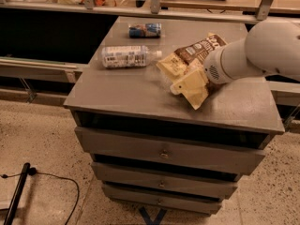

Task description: Pick brown chip bag

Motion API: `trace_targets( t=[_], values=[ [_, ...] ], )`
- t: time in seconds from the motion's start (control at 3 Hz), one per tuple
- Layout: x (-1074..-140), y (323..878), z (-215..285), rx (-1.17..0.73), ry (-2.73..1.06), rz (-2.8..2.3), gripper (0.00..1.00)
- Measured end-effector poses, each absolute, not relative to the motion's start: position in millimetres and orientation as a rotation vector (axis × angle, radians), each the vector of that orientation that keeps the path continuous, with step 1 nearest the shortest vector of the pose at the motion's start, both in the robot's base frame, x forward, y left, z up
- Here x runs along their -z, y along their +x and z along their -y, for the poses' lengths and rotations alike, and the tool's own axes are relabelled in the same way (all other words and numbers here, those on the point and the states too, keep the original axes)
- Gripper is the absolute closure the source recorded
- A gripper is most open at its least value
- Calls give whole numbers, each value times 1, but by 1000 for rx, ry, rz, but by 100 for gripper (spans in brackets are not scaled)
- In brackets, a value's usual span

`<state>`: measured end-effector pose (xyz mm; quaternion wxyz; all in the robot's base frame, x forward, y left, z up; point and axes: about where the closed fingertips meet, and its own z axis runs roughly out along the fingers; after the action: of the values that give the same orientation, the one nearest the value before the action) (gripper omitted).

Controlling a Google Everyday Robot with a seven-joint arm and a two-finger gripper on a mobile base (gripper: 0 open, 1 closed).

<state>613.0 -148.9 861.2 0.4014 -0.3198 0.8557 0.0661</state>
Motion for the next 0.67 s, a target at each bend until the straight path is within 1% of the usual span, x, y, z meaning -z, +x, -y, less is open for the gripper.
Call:
trace_targets(
  t=[0.33, 0.67],
  values=[
    [-834, 619, 150, -68, -798, -2195, 26],
    [-831, 619, 152, -47, -798, -2197, 48]
  ],
)
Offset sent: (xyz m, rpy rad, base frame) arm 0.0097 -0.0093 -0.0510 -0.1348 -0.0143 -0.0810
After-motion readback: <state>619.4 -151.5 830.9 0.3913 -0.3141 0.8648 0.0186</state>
